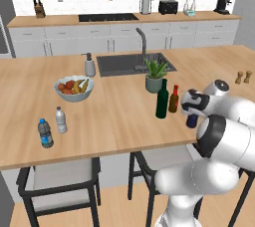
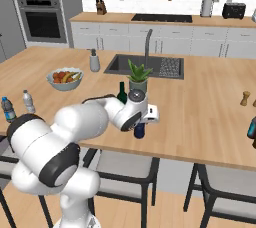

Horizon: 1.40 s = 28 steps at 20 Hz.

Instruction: Move the plastic bottles in the middle to the plastics group, and the glass bottles in the middle to the glass group.

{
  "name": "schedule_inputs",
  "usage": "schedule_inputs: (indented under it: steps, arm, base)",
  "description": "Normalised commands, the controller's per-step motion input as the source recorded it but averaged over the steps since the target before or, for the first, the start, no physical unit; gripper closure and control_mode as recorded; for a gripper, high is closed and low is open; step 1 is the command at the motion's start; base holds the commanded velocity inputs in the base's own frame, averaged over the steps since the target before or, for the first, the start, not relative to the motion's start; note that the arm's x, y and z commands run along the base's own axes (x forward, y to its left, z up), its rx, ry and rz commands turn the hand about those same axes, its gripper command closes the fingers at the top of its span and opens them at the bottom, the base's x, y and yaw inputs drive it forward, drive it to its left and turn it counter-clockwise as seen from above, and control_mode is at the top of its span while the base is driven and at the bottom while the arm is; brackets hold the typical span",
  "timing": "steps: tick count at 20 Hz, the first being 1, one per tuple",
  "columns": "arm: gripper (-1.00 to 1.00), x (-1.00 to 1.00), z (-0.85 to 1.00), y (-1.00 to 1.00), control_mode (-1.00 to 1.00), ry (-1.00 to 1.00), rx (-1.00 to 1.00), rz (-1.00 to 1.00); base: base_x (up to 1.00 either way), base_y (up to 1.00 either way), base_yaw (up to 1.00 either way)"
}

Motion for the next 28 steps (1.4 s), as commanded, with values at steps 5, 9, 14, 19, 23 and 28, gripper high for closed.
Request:
schedule_inputs:
  steps: [5,9,14,19,23,28]
  arm:
    - [1.0,-0.02,0.32,-0.15,-1.0,0.0,0.0,-0.07]
    - [1.0,0.0,0.14,-0.4,-1.0,0.02,0.0,-0.17]
    - [1.0,-0.32,0.15,0.09,-1.0,0.0,0.0,-0.03]
    - [1.0,-0.47,0.04,0.36,-1.0,-0.01,0.0,0.05]
    - [1.0,-0.28,0.08,0.54,-1.0,-0.02,0.0,0.07]
    - [1.0,-0.01,0.14,0.96,-1.0,0.0,0.0,0.18]
  base:
    - [0.0,0.0,0.0]
    - [0.0,0.0,0.0]
    - [0.0,0.0,0.0]
    - [0.0,0.0,0.0]
    - [0.0,0.0,0.0]
    - [0.0,0.0,0.0]
